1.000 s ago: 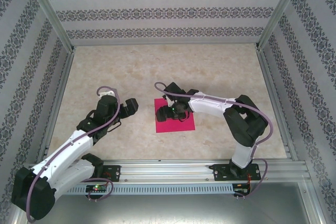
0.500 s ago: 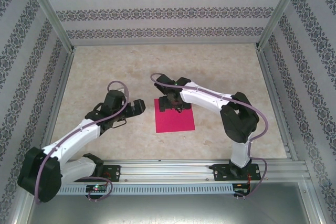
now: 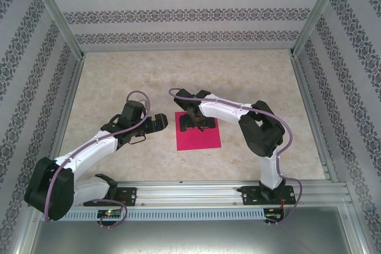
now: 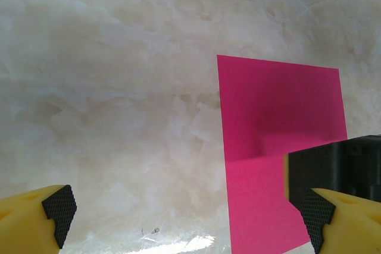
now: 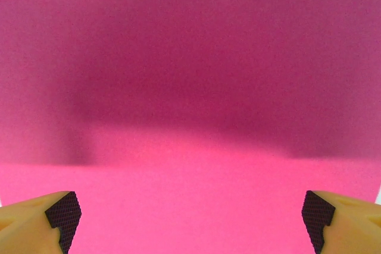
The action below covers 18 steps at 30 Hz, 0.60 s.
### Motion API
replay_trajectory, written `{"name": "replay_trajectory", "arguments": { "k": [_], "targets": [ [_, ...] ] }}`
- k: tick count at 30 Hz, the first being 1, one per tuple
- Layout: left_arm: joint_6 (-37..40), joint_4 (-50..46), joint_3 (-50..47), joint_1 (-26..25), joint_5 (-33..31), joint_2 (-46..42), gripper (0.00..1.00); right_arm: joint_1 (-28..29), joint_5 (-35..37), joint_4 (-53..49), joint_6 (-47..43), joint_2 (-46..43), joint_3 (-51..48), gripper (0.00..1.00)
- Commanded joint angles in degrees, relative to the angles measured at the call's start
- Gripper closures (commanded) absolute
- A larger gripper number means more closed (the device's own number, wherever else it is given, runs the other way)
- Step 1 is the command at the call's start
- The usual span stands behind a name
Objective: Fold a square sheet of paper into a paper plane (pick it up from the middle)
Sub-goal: Fold the square sheet of paper in half at the center of the table.
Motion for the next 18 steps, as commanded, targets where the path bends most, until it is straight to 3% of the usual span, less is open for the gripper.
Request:
{"name": "replay_trajectory", "arguments": {
  "k": [1, 18],
  "targets": [
    [1.3, 1.5, 0.9, 0.7, -0.1, -0.5, 0.00, -0.5, -0.9, -0.3, 0.8, 1.4, 1.5, 0.02],
    [1.3, 2.0, 0.7, 0.7, 0.0, 0.8, 0.00, -0.9, -3.3, 1.9, 1.6, 6.4, -1.9, 0.02]
  ]
}}
